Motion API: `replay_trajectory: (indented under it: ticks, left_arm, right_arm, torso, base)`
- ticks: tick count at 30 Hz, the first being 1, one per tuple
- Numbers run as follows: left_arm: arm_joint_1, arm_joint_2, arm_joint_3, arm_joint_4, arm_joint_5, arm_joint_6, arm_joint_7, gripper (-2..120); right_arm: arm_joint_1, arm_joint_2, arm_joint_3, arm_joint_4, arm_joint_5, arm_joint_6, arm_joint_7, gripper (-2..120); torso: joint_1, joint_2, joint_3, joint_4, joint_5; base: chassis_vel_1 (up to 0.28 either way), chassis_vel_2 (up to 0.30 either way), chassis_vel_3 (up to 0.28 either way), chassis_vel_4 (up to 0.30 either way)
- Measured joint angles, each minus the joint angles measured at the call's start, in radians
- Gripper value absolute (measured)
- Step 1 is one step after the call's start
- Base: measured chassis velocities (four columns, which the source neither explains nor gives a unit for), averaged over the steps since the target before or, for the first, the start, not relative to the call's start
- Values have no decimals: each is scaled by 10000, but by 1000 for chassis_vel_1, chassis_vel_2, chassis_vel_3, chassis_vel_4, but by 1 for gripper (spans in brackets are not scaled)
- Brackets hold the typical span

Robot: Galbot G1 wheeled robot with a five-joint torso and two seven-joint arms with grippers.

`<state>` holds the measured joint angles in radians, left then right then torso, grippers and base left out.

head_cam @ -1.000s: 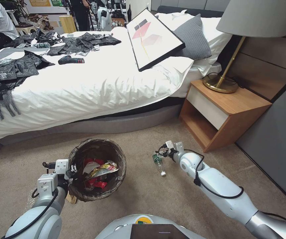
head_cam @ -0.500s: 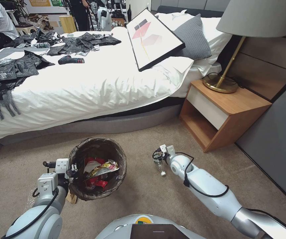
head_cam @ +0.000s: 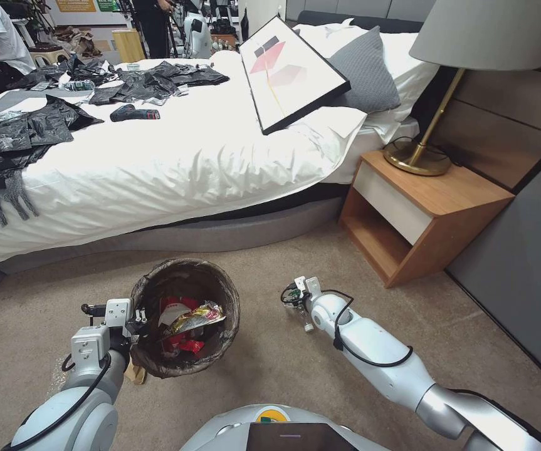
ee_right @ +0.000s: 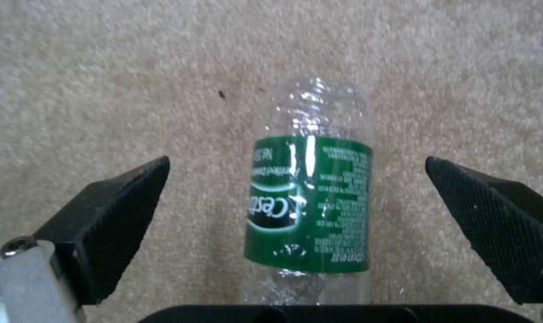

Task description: Pick up the trash bin, then pick up the garbage from the floor and place it into the trash bin.

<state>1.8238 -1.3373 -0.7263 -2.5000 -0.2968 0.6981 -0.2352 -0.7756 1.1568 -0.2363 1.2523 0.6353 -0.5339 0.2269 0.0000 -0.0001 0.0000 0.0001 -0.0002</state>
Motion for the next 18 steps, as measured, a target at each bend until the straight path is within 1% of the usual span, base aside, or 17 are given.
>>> replay_trajectory:
  ticks: [8, 18]
  left_arm:
    - [0, -33, 3, 0, 2, -1, 5, 3]
    - [38, -51, -6, 0, 33, -18, 6, 3]
  right_arm:
    - [-56, 264, 1, -652, -348, 138, -99, 100]
    - [-138, 476, -45, -957, -552, 276, -118, 100]
  torso:
    - [0, 0, 0, -1, 0]
    - [0, 0, 0, -1, 1]
  base:
    - [0, 0, 0, 0]
    - [0, 0, 0, 0]
